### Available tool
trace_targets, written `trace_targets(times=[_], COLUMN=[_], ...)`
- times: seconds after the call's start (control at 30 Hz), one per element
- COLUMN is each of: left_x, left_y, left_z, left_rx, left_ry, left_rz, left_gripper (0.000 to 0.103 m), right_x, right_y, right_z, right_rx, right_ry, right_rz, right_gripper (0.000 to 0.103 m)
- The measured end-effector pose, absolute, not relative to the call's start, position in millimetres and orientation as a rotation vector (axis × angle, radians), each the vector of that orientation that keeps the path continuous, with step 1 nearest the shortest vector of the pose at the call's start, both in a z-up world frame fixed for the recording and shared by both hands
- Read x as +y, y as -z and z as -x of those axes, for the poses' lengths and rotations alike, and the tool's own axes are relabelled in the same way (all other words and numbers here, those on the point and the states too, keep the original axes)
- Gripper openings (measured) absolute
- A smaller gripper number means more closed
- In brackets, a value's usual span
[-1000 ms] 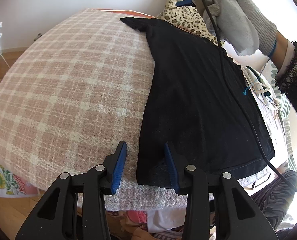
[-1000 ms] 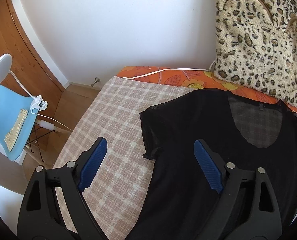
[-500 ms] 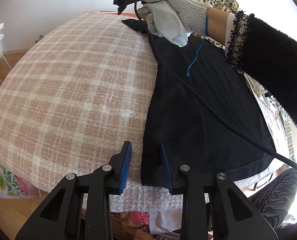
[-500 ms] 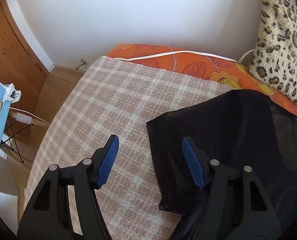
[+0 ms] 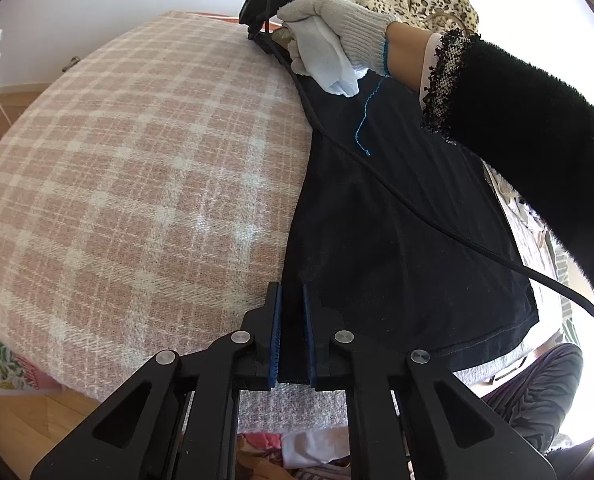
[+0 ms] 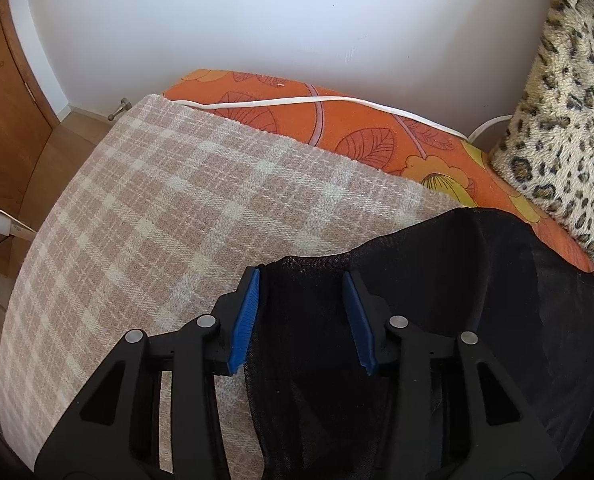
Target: Fold small clothes
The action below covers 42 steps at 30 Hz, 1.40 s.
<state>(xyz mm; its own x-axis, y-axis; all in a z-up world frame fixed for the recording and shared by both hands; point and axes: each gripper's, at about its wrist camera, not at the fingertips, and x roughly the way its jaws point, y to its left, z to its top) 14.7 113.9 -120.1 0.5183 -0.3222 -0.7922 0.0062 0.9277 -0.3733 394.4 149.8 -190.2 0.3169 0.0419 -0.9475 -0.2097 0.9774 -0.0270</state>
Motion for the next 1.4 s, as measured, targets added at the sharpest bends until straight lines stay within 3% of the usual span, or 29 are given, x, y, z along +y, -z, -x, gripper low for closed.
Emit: trace_targets(times=[0.07, 0.2, 0.53, 1.4], left_x=[113.0, 113.0, 107.5, 22.8], left_y=[121.4, 120.4, 100.2, 84.0], left_z=[-17.8, -21.3, -12.0, -34.5], left_rx=[1.014, 1.009, 0.914, 0.931], left_ry=[0.216, 0.232, 0.292, 0.528], left_rz=[0.357, 0.391, 0.364, 0.288], left_gripper=[0.006, 0.004, 0.002, 0.002], right_x=[146.9, 137.1, 108.2, -15.5], right_y=[190.0, 187.5, 159.3, 97.6], right_z=[-396.6, -398.5, -414.6, -401.3], right_rx=[1.229, 1.227, 1.171, 1.088], right_ry=[-0.162, -0.154, -0.128, 0.004], right_rz=[0.157, 0.132, 0.065, 0.094], right_gripper=[0.02, 0.008, 0.006, 0.006])
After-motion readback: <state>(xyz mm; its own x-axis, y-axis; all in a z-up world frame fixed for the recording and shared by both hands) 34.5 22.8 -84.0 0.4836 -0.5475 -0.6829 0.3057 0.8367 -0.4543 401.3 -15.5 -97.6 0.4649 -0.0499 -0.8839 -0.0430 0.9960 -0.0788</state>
